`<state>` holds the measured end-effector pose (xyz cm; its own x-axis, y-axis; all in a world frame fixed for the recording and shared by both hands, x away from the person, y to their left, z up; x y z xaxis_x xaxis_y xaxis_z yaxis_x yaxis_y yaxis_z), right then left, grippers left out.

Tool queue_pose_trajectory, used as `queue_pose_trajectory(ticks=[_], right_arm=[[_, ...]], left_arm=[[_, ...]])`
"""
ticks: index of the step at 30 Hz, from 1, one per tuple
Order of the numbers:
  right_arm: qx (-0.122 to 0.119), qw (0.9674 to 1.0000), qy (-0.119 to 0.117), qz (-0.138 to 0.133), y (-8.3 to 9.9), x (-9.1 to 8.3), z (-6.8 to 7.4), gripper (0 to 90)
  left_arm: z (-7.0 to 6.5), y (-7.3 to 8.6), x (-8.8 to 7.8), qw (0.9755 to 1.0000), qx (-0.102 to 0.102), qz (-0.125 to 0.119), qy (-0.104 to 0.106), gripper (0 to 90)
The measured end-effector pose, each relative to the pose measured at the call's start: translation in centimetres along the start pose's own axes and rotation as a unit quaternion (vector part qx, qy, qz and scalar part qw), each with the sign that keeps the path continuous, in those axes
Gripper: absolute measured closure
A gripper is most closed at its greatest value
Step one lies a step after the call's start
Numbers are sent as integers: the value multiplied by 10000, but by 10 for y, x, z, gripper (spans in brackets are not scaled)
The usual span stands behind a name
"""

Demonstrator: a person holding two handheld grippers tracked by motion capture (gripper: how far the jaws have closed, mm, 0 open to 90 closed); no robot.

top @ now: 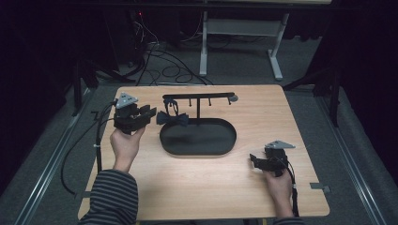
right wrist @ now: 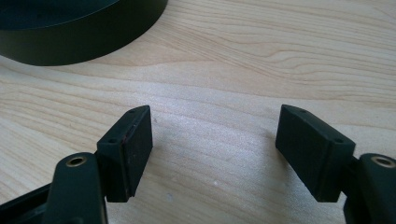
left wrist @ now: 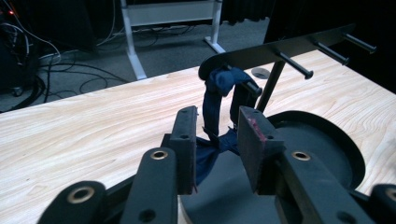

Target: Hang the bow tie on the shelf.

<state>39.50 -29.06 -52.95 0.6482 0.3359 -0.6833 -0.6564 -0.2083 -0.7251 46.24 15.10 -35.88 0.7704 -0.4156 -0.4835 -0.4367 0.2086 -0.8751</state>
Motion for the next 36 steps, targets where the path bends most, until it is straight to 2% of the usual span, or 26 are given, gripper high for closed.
queue_pose_trajectory(ticks=[7, 25, 36], right_arm=[[-17, 10000, -12, 5, 0, 0, 0, 285], [-25, 10000, -8, -3, 0, 0, 0, 285], [-26, 10000, -7, -2, 0, 0, 0, 284]], left_arm=[[3, 2, -11, 10000, -33, -49, 5, 638], [10, 21, -17, 9998, -188, -20, -64, 588], [11, 27, -24, 9998, -184, -33, -103, 578]])
Point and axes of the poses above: each handheld gripper's, and its own axes: x roughly forward along the jaws, y roughly out of its underside, z roughly to its left, the point moved 4 cm from there along x, roughly forward along the jaws, and after that the axes turned 5 degrees about -y, right-handed, at the moved point
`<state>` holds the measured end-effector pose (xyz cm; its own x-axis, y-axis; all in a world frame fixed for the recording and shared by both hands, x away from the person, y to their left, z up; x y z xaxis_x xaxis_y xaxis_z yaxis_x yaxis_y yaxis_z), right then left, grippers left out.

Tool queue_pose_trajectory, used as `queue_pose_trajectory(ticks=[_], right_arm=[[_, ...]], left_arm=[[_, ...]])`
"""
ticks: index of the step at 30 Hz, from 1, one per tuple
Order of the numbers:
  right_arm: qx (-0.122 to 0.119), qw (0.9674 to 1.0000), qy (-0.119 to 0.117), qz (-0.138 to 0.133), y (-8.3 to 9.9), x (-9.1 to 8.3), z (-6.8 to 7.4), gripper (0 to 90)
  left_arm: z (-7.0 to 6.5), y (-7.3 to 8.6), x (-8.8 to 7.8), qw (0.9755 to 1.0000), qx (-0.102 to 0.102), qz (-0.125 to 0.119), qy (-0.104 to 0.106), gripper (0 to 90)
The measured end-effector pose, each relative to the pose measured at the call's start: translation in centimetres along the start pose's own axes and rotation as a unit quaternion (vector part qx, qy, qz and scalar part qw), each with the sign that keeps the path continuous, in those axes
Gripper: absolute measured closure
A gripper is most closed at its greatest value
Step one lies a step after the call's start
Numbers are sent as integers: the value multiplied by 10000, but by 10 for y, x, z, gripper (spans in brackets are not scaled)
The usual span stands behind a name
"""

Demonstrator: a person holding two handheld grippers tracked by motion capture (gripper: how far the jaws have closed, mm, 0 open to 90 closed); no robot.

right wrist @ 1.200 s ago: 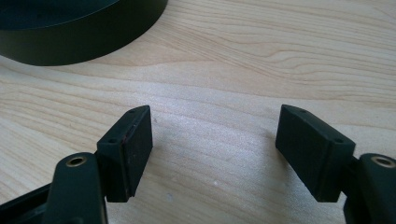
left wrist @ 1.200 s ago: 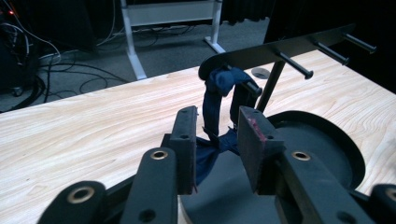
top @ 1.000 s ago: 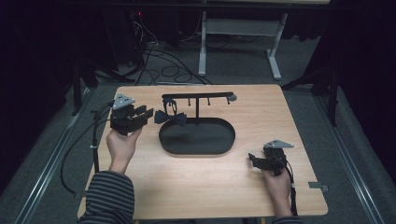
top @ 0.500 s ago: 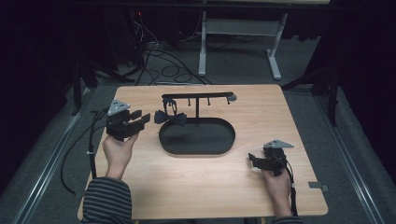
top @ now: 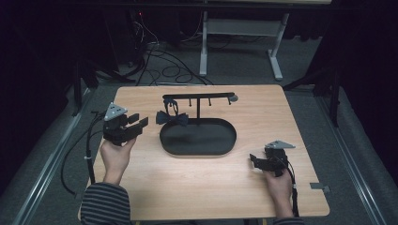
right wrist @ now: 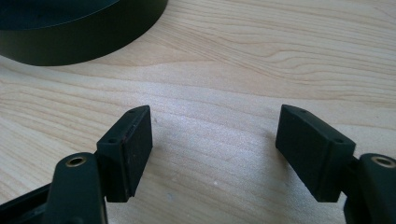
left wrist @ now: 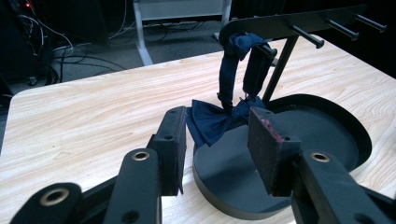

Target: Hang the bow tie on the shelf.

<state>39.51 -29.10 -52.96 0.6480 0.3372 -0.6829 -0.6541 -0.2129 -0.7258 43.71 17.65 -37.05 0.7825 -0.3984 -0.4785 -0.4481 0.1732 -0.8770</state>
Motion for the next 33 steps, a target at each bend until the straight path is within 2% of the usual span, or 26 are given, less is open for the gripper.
queue_pose_trajectory(ticks=[33], right_arm=[[19, 10000, 5, 12, 0, 0, 1, 284]], left_arm=[[2, 18, -19, 9998, -187, -41, 66, 576]])
Point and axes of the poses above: each handheld gripper's, and its own axes: x roughly forward along the jaws, y roughly out of its underside, z roughly to its left, the point moved 4 cm from there along x, roughly forward along the jaws, and after that the axes turned 5 degrees about -y, right-handed, at the moved point
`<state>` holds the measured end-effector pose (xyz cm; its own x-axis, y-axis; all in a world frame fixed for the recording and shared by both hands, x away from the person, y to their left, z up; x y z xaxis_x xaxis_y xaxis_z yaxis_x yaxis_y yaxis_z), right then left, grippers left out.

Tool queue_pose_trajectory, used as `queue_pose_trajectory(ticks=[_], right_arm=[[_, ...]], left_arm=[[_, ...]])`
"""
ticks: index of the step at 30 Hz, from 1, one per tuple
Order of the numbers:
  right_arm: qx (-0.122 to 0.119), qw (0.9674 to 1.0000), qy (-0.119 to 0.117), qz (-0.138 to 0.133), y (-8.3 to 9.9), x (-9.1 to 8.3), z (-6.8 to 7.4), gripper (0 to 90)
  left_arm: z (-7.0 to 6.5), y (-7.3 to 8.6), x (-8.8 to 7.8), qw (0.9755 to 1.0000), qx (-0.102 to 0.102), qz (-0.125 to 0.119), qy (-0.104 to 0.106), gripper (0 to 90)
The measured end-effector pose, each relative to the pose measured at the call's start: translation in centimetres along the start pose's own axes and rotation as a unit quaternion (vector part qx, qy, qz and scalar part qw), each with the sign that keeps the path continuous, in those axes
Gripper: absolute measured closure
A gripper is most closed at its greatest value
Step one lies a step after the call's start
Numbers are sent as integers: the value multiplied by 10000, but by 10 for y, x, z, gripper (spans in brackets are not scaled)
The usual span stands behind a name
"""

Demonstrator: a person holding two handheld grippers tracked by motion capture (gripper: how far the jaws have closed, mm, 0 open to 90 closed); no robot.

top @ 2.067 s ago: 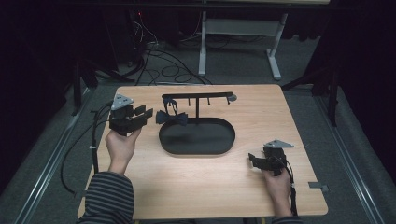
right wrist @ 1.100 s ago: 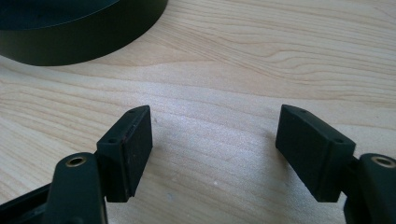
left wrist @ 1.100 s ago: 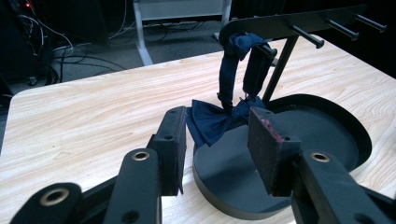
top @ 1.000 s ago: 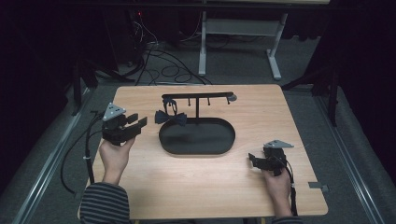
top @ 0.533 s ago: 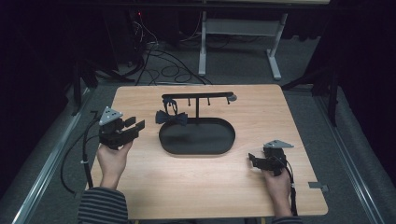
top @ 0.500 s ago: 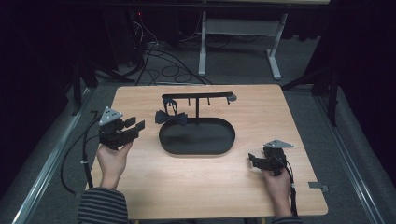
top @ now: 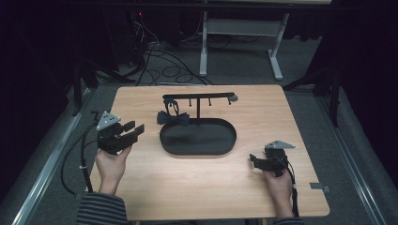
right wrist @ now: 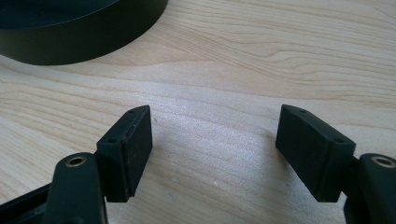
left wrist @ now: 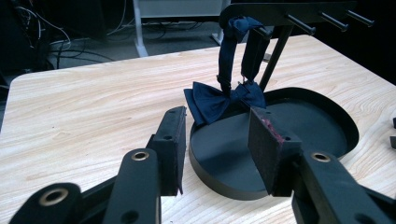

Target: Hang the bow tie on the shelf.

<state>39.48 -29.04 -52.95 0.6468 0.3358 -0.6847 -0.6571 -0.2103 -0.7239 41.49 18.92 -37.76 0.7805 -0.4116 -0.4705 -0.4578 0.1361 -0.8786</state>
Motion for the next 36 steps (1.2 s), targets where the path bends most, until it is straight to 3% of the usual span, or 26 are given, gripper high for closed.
queue_pose_trajectory(ticks=[19, 36], right_arm=[[-19, 10000, 5, -1, 0, 0, 0, 285], [-30, 10000, 16, 8, 0, 0, 0, 284]], left_arm=[[6, 8, -14, 10000, -14, -24, -86, 575], [10, 18, -16, 9998, -87, -4, -153, 572]])
Point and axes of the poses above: each handheld gripper's, and its own axes: x roughly forward along the jaws, y roughly out of its underside, z roughly to its left, the point moved 4 cm from there along x, roughly forward along the jaws, and after that the axes turned 5 degrees about -y, right-handed, at the moved point
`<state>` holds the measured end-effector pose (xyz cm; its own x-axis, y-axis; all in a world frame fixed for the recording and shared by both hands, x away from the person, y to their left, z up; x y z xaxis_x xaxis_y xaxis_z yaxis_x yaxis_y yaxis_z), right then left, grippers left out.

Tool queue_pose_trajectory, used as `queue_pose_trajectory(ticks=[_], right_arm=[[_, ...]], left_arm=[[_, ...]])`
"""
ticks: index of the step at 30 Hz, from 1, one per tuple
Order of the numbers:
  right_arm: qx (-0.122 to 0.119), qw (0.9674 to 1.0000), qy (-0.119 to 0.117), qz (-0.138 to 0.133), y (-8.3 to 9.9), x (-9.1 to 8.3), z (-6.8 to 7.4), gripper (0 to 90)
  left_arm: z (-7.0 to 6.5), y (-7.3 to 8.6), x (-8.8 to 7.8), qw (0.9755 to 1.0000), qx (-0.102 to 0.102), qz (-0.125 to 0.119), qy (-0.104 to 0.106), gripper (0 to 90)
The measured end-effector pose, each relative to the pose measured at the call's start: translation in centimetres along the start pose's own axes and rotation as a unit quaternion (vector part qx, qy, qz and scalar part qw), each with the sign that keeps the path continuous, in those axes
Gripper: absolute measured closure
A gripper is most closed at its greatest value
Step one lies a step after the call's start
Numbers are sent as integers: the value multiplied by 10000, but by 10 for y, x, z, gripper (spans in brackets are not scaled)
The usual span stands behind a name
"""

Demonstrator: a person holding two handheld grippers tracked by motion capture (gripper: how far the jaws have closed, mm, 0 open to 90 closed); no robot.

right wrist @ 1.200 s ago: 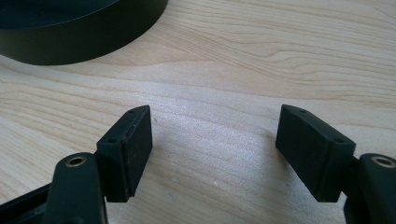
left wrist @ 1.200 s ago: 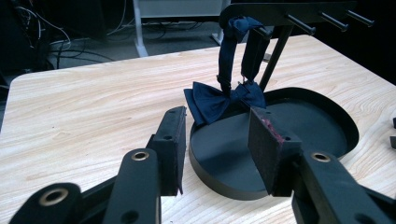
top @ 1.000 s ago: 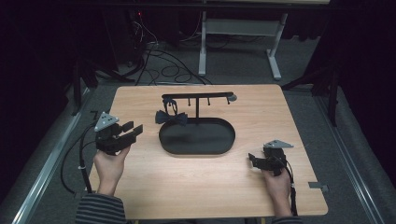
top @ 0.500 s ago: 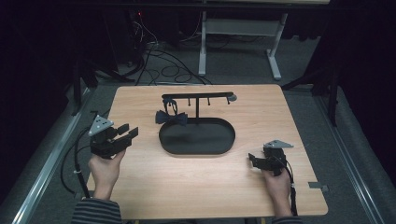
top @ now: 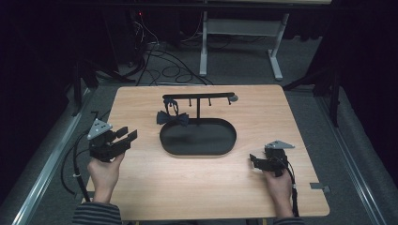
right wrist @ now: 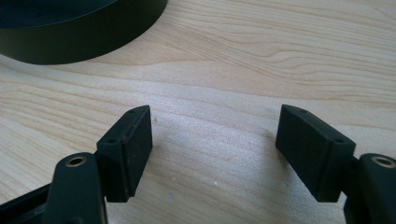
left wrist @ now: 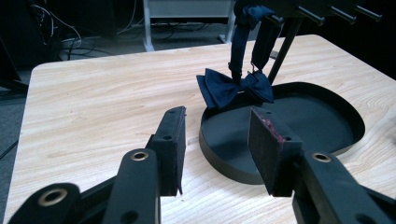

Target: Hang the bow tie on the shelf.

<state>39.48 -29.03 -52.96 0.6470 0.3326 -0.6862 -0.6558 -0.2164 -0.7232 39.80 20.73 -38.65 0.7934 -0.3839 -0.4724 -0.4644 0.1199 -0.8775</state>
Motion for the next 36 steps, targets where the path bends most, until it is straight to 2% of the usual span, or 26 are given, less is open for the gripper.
queue_pose_trajectory(ticks=[10, 36], right_arm=[[-3, 10000, 2, 0, 0, 0, 0, 284], [-7, 10000, 10, 5, 0, 0, 0, 285]], left_arm=[[5, 8, -1, 9999, -42, 82, -60, 572], [9, 28, 4, 9994, -181, 281, -30, 568]])
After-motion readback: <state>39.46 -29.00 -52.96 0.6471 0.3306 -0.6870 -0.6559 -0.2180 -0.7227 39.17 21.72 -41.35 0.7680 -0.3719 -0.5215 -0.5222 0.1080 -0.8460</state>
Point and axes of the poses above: each handheld gripper's, and its own axes: x roughly forward along the jaws, y roughly out of its underside, z roughly to its left, the point moved 4 cm from there along x, roughly forward along the jaws, and after that the axes turned 5 degrees about -y, right-handed, at the moved point
